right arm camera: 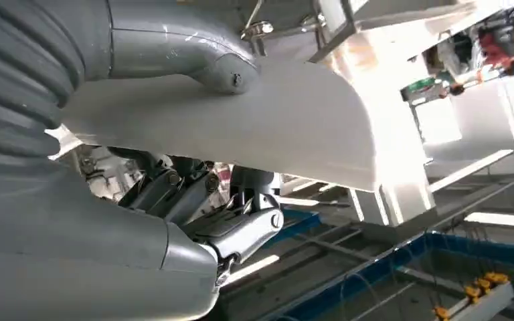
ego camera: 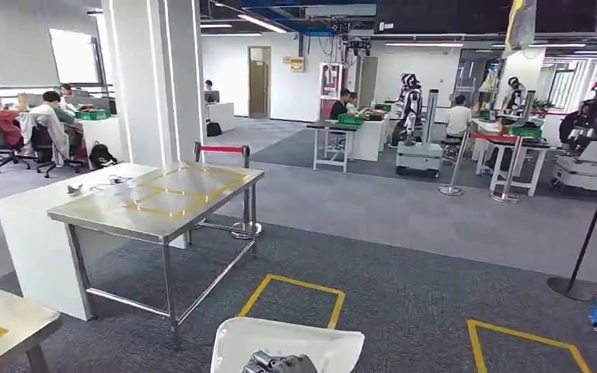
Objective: Take the parts from the cabinet and place them on the table.
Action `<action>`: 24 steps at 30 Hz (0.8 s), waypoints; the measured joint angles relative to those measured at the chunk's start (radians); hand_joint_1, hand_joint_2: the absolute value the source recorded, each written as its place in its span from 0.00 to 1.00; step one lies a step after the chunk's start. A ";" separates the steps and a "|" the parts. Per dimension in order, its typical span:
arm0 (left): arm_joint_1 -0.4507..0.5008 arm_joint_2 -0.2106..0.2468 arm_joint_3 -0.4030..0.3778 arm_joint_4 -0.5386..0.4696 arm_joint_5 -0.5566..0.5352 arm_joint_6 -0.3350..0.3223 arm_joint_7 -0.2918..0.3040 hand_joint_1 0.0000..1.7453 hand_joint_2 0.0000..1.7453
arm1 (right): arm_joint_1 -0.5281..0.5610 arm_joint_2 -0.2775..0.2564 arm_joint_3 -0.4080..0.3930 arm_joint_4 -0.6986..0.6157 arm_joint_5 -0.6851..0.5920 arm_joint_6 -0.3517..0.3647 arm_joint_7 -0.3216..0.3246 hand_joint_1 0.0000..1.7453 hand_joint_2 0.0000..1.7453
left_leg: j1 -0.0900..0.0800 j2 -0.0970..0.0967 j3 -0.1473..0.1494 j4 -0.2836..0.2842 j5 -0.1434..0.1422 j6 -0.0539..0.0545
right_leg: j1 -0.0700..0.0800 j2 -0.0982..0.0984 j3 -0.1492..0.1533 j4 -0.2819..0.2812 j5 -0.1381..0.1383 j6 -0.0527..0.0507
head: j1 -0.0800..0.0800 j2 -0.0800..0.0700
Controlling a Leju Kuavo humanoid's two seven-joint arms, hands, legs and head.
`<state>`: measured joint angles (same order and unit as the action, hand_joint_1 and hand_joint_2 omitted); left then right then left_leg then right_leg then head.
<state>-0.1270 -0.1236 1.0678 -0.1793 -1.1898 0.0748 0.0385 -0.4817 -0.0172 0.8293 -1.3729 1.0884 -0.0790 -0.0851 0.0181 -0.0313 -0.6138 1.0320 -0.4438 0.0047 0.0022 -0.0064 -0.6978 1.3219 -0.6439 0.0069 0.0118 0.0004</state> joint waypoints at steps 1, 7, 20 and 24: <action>0.001 0.000 0.000 0.000 0.000 0.001 0.002 0.00 1.00 | 0.004 -0.001 0.000 0.000 0.000 0.000 0.000 1.00 1.00 | -0.001 -0.014 -0.001 0.000 0.001 0.001 | 0.000 0.001 -0.022 0.037 -0.002 -0.002 | 0.000 0.000; 0.000 -0.007 0.000 0.000 0.000 0.009 0.006 0.00 1.00 | 0.007 -0.008 -0.002 0.000 0.000 0.000 0.000 1.00 1.00 | -0.001 -0.097 -0.006 -0.001 0.015 -0.015 | 0.014 0.081 0.130 -0.301 0.161 -0.038 | 0.000 0.000; 0.000 0.000 0.000 0.000 0.001 0.005 0.015 0.00 1.00 | 0.013 -0.012 -0.004 0.002 0.002 -0.006 -0.002 1.00 1.00 | 0.004 0.072 -0.008 0.055 -0.014 -0.066 | 0.002 -0.097 0.128 -0.308 0.171 -0.045 | -0.005 0.000; -0.002 -0.003 0.000 0.000 0.003 0.005 0.019 0.00 1.00 | 0.011 -0.013 -0.005 0.002 0.002 -0.009 -0.006 1.00 1.00 | -0.001 0.096 0.011 0.013 -0.021 -0.032 | 0.016 -0.135 0.130 -0.293 0.159 -0.025 | -0.002 0.000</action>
<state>-0.1294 -0.1270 1.0677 -0.1789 -1.1872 0.0797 0.0576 -0.4703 -0.0298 0.8247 -1.3710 1.0899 -0.0881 -0.0912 0.0173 0.0647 -0.6025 1.0448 -0.4645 -0.0275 0.0182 -0.1417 -0.5683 1.0289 -0.4849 -0.0185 0.0099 0.0000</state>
